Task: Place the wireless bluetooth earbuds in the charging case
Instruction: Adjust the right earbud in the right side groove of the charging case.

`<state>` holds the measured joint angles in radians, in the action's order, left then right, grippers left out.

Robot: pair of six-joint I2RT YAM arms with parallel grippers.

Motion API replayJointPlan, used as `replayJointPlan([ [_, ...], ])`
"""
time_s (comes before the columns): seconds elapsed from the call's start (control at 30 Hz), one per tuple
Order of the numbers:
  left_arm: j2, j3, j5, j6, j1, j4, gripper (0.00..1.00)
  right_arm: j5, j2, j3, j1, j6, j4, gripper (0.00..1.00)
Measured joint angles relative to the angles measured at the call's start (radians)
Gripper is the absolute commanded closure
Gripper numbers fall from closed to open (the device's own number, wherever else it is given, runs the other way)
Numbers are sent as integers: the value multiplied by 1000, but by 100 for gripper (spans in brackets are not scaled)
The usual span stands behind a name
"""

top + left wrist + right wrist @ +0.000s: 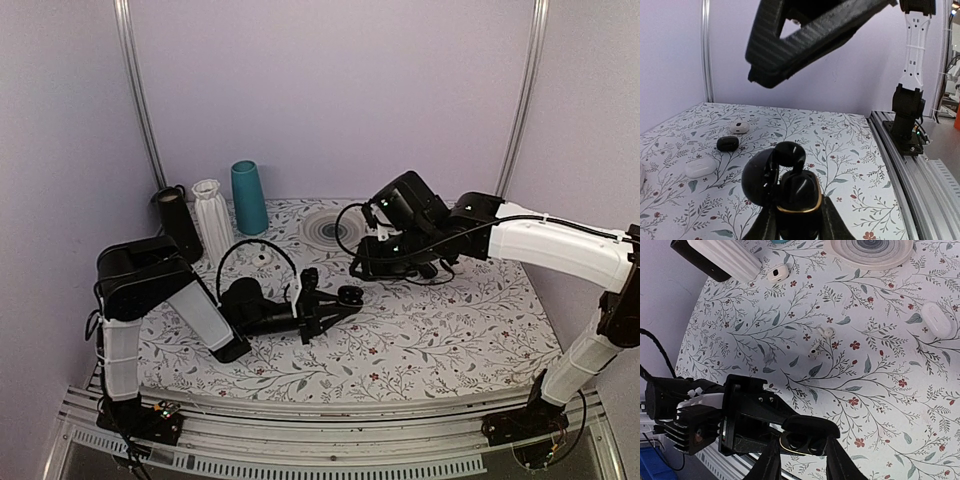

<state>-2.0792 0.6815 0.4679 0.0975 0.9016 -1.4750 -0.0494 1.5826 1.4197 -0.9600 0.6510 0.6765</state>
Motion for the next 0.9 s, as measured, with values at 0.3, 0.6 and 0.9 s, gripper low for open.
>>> replayJointPlan([
  [0.3, 16, 23, -6, -24, -1, 0, 100, -50, 0, -19, -3, 48, 13, 70],
  [0.6, 17, 23, -13, -34, -1, 0, 100, -59, 0, -21, -16, 68, 14, 69],
  [0.9, 17, 25, -17, -38, -1, 0, 100, -74, 0, -21, -42, 76, 24, 70],
])
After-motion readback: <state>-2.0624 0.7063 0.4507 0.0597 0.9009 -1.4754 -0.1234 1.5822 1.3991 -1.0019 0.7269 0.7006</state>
